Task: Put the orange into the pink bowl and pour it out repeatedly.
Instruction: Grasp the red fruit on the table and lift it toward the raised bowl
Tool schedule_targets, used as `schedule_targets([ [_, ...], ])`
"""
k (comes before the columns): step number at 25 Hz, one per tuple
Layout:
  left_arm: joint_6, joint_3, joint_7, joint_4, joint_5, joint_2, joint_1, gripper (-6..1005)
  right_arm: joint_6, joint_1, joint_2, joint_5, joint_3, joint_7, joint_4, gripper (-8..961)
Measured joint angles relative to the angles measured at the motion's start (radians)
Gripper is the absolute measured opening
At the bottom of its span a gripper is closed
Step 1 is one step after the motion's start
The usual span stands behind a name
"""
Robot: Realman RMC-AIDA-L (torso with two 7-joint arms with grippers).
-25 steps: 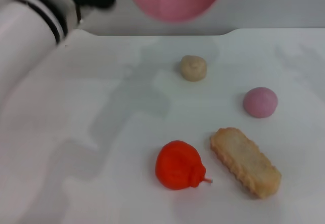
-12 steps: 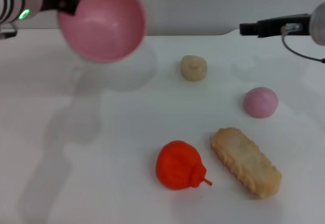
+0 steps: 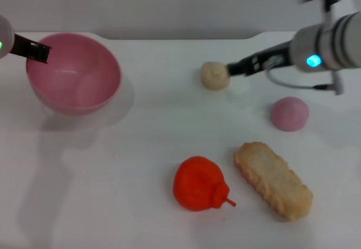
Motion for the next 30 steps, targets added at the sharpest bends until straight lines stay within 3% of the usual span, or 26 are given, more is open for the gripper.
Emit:
schedule_targets([
  [6,0.004,-0.001,0.002,-0.042,0.006,0.001,-0.008,40,0.021,0.045,0.001,0.116,-0.113,0.005,0.05,711],
  [16,0.006,0.001,0.011,-0.087,0.008,0.002,-0.054,40,0.239,0.059,0.0,0.129,-0.133,0.031,0.02,709],
  [30,0.01,0.006,0.012,-0.15,0.009,0.002,-0.101,40,0.182,0.092,0.004,0.188,-0.218,0.058,0.032,707],
])
